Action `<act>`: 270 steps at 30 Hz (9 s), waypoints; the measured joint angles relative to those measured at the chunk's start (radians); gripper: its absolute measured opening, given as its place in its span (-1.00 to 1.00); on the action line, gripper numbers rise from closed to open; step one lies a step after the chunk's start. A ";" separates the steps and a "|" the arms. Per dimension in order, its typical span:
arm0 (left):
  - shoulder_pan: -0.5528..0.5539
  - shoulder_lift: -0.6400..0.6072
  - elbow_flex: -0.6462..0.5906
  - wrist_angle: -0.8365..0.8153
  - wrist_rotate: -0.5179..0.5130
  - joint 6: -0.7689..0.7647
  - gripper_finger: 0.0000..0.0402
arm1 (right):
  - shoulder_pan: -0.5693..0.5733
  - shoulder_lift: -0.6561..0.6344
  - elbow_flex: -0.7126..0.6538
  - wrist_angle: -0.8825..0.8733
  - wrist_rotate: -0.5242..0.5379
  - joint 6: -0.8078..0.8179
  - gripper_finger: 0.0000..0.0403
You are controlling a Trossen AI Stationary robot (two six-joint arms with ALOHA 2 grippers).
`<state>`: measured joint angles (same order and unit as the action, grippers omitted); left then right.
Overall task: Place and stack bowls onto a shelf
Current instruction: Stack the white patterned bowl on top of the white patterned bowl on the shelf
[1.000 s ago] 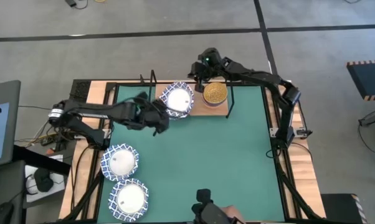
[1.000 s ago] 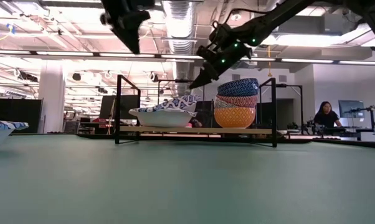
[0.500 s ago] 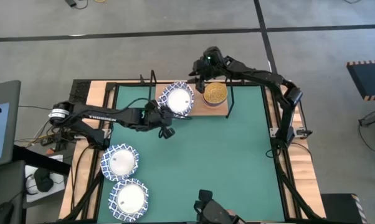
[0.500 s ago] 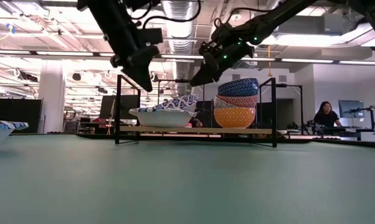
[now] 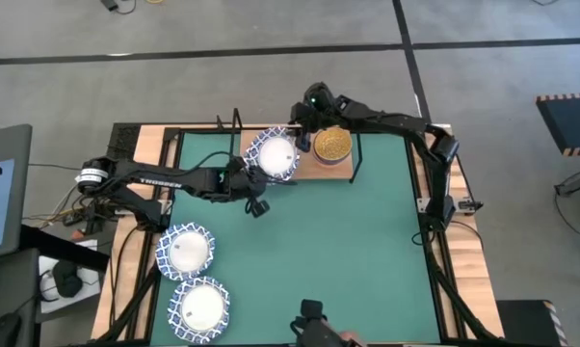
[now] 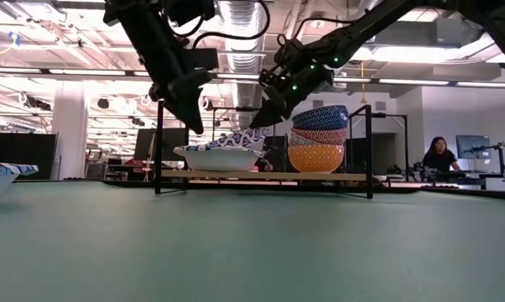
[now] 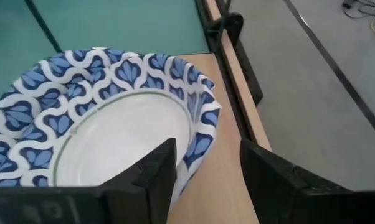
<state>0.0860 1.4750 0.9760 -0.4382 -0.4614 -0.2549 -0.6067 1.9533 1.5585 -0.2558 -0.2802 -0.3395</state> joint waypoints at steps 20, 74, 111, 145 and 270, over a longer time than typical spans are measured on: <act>0.000 0.000 0.000 0.003 0.073 0.009 -0.93 | 0.024 0.000 0.000 -0.073 -0.003 0.018 -0.63; -0.178 0.018 -0.262 0.353 -0.033 0.305 -0.93 | 0.066 0.260 0.511 -0.591 0.094 0.055 0.17; 0.013 0.069 -0.259 0.500 -0.314 0.198 -0.93 | -0.074 0.195 0.527 -0.505 -0.246 0.160 -0.87; -0.041 0.069 0.067 -0.362 -0.493 -0.172 -0.45 | -0.036 0.230 0.474 -0.594 -0.230 0.080 -0.07; -0.475 -0.261 -0.203 -0.711 -0.089 -0.816 -0.46 | 0.356 -0.432 -0.505 0.468 -0.057 0.306 -0.49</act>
<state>-0.3889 1.2144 0.7726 -1.1496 -0.5501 -1.0707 -0.2505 1.5216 1.0533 0.2123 -0.3372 -0.0330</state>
